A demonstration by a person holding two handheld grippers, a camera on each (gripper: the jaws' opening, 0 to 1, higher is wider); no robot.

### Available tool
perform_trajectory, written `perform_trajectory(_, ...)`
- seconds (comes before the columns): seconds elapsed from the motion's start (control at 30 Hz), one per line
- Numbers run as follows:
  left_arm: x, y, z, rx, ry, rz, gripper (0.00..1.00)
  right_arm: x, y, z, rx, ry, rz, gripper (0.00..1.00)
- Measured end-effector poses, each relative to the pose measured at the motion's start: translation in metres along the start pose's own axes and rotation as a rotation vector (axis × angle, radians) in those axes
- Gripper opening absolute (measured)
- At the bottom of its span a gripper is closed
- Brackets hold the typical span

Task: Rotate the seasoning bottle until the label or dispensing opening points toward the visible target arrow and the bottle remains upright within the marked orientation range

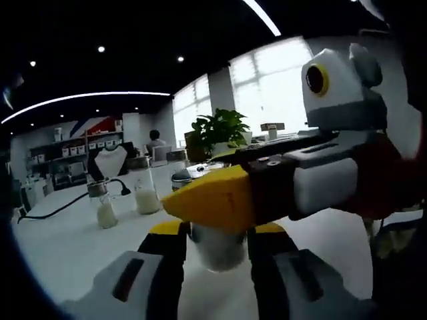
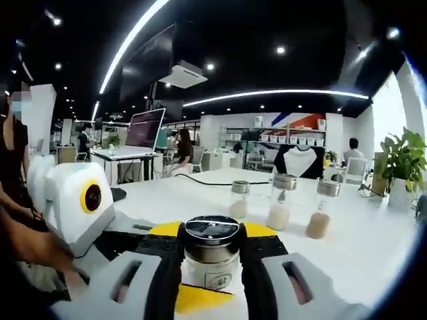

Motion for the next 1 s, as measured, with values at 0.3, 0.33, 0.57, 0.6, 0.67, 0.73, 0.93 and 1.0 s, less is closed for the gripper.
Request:
perform_trajectory(0.3, -0.005, -0.013, 0.006, -0.015, 0.000, 0.064, 0.36, -0.001, -0.010, 0.005, -0.030, -0.016, -0.166, 0.32)
perform_trajectory(0.33, -0.006, -0.013, 0.005, -0.029, 0.013, 0.084, 0.36, -0.003, -0.012, 0.005, -0.049, -0.014, -0.192, 0.33)
perform_trajectory(0.57, -0.020, -0.008, 0.002, 0.061, 0.062, 0.254, 0.35, -0.014, -0.014, 0.009, -0.034, -0.038, -0.287, 0.30)
perform_trajectory(0.6, -0.022, -0.003, 0.001, 0.060, 0.065, 0.307, 0.35, -0.016, -0.013, 0.010, 0.005, -0.038, -0.294, 0.30)
perform_trajectory(0.67, -0.025, 0.001, -0.001, 0.049, 0.080, 0.367, 0.35, -0.019, -0.015, 0.011, 0.032, -0.031, -0.323, 0.31)
perform_trajectory(0.73, -0.028, 0.005, -0.003, 0.043, 0.099, 0.416, 0.35, -0.022, -0.017, 0.012, 0.044, -0.024, -0.342, 0.31)
perform_trajectory(0.93, -0.030, 0.011, -0.002, 0.001, 0.102, 0.497, 0.36, -0.025, -0.020, 0.015, 0.083, -0.032, -0.361, 0.30)
perform_trajectory(1.0, -0.030, 0.012, -0.001, -0.017, 0.094, 0.514, 0.36, -0.025, -0.020, 0.015, 0.081, -0.032, -0.360, 0.30)
Point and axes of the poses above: the point that each gripper's makers call its tool centre point, and the gripper's own axes: x roughly forward along the fingers, y roughly to its right, z roughly out of its underside, the point moved 2 cm from there along -x, roughly backward along the fingers, and after that the axes turned 12 degrees about x, right-handed, at the moved point
